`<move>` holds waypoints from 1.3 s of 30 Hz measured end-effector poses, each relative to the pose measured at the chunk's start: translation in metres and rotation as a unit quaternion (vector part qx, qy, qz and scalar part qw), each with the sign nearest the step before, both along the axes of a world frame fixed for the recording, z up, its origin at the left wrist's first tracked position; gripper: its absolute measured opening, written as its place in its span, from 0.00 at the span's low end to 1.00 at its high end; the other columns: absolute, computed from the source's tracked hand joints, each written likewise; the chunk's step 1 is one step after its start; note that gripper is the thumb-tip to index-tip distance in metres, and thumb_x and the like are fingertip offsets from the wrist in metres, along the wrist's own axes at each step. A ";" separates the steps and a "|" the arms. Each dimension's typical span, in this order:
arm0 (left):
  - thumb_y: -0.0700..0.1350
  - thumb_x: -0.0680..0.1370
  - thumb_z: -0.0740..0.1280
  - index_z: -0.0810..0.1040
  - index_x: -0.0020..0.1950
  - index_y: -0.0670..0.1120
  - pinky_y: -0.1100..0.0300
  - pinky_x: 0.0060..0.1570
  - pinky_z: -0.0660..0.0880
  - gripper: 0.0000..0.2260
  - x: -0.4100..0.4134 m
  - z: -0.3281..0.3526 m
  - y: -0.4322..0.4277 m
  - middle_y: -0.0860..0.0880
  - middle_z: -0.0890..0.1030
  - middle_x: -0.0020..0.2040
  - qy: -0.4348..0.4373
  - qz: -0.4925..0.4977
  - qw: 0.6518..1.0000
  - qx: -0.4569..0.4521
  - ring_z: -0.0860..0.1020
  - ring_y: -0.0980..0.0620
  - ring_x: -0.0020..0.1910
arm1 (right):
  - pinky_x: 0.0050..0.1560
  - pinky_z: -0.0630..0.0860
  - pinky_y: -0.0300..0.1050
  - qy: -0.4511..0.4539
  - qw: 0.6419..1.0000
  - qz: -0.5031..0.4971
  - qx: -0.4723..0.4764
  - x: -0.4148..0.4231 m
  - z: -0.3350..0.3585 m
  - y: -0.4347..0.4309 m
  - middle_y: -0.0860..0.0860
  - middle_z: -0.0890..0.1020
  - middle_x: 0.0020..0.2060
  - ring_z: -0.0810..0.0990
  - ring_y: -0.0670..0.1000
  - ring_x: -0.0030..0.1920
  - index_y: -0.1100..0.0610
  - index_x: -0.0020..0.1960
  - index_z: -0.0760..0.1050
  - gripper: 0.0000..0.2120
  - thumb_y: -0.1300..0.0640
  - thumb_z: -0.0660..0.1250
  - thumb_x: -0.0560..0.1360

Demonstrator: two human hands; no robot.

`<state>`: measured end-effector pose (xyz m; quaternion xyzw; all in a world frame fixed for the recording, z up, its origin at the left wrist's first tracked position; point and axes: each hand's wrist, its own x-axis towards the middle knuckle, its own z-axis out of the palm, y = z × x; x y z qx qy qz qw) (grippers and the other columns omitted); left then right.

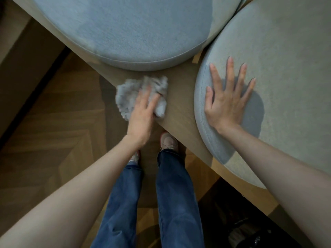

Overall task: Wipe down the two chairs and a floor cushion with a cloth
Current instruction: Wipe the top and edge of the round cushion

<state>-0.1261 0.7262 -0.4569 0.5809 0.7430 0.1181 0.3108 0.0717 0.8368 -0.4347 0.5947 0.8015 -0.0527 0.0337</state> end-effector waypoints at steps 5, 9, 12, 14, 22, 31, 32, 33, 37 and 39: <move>0.32 0.77 0.62 0.59 0.76 0.48 0.54 0.74 0.52 0.30 0.066 -0.006 0.018 0.49 0.47 0.79 -0.038 -0.063 0.997 0.001 0.46 0.44 0.78 | 0.72 0.47 0.71 0.006 1.000 0.001 0.004 0.001 0.000 0.000 0.53 0.51 0.78 0.47 0.63 0.77 0.43 0.78 0.50 0.26 0.46 0.50 0.80; 0.33 0.78 0.57 0.65 0.71 0.44 0.53 0.75 0.51 0.21 0.072 -0.011 0.038 0.46 0.52 0.79 -0.035 -0.029 0.999 0.007 0.50 0.42 0.77 | 0.72 0.46 0.70 0.009 1.000 0.003 0.013 0.002 -0.004 0.001 0.53 0.52 0.78 0.48 0.63 0.77 0.44 0.78 0.52 0.26 0.46 0.49 0.80; 0.33 0.78 0.56 0.66 0.70 0.42 0.51 0.75 0.54 0.20 0.062 -0.010 0.053 0.45 0.54 0.78 -0.040 -0.044 0.998 0.024 0.53 0.42 0.77 | 0.72 0.46 0.70 0.005 1.000 0.002 0.017 0.003 -0.005 0.001 0.53 0.53 0.78 0.49 0.63 0.77 0.43 0.78 0.51 0.26 0.45 0.49 0.80; 0.35 0.78 0.56 0.66 0.69 0.42 0.49 0.73 0.57 0.19 0.059 -0.009 0.068 0.44 0.55 0.78 -0.039 -0.029 0.999 0.025 0.54 0.41 0.76 | 0.72 0.46 0.69 0.007 1.000 0.000 0.016 0.003 -0.005 0.001 0.53 0.52 0.78 0.48 0.63 0.77 0.43 0.78 0.51 0.26 0.45 0.49 0.80; 0.35 0.75 0.63 0.67 0.70 0.44 0.54 0.63 0.67 0.23 0.091 0.004 0.033 0.42 0.59 0.75 0.012 0.049 0.999 -0.017 0.59 0.42 0.71 | 0.72 0.44 0.70 0.010 1.000 -0.001 -0.026 0.002 0.004 0.001 0.53 0.50 0.78 0.46 0.62 0.77 0.43 0.78 0.50 0.26 0.46 0.48 0.80; 0.34 0.72 0.66 0.68 0.63 0.48 0.50 0.54 0.73 0.21 0.134 0.031 -0.060 0.45 0.60 0.68 -0.084 -0.040 0.984 -0.153 0.62 0.45 0.62 | 0.71 0.35 0.67 -0.017 0.987 0.031 -0.158 0.006 0.026 0.012 0.51 0.38 0.78 0.36 0.62 0.76 0.42 0.78 0.42 0.27 0.43 0.48 0.82; 0.35 0.72 0.65 0.68 0.61 0.48 0.50 0.54 0.72 0.20 0.132 0.037 -0.058 0.45 0.61 0.65 -0.095 -0.030 0.983 -0.154 0.63 0.45 0.60 | 0.72 0.35 0.66 -0.012 0.983 0.038 -0.180 0.008 0.033 0.014 0.51 0.38 0.78 0.36 0.61 0.76 0.42 0.78 0.43 0.27 0.44 0.49 0.82; 0.36 0.73 0.65 0.69 0.60 0.47 0.50 0.54 0.72 0.18 0.129 0.045 -0.056 0.45 0.62 0.63 -0.103 -0.020 0.983 -0.150 0.64 0.46 0.59 | 0.73 0.36 0.65 0.000 0.979 0.042 -0.201 0.012 0.041 0.016 0.50 0.39 0.78 0.37 0.60 0.77 0.42 0.78 0.46 0.26 0.46 0.50 0.82; 0.36 0.75 0.63 0.71 0.59 0.45 0.56 0.51 0.71 0.13 0.098 0.083 -0.044 0.47 0.64 0.57 -0.119 -0.005 0.987 -0.103 0.68 0.46 0.55 | 0.75 0.50 0.50 0.140 0.945 -0.007 -0.294 0.023 0.082 0.008 0.54 0.55 0.77 0.53 0.56 0.77 0.52 0.75 0.63 0.21 0.57 0.55 0.82; 0.35 0.75 0.64 0.72 0.59 0.46 0.60 0.52 0.68 0.14 0.076 0.108 -0.038 0.50 0.63 0.55 -0.142 0.022 0.986 -0.088 0.69 0.49 0.54 | 0.67 0.62 0.43 0.216 0.919 -0.053 -0.326 0.023 0.107 -0.005 0.58 0.69 0.71 0.69 0.54 0.68 0.57 0.72 0.68 0.19 0.61 0.56 0.82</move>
